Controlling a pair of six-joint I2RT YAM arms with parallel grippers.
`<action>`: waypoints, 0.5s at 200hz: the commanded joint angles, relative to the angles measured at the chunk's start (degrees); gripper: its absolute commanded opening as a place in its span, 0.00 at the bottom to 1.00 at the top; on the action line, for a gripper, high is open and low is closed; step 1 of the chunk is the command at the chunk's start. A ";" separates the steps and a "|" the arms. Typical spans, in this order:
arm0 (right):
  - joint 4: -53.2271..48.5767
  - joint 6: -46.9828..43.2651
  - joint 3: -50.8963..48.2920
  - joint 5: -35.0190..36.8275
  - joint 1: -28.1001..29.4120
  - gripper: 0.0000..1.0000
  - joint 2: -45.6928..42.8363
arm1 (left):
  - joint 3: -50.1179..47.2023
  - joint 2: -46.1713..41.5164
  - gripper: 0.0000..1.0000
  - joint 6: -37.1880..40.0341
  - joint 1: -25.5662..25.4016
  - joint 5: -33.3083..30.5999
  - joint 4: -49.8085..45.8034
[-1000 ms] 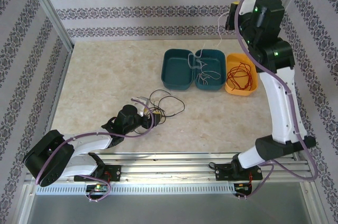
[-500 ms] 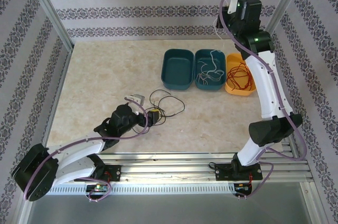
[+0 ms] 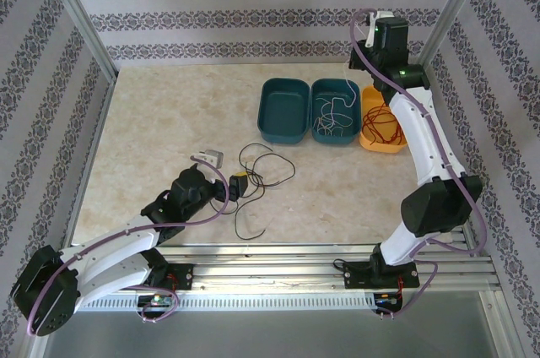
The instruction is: Untangle the cables
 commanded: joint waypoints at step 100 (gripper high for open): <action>-5.83 2.99 -0.51 -10.64 -0.66 0.00 17.81 | 11.43 6.70 0.98 -3.32 0.25 -0.45 -20.66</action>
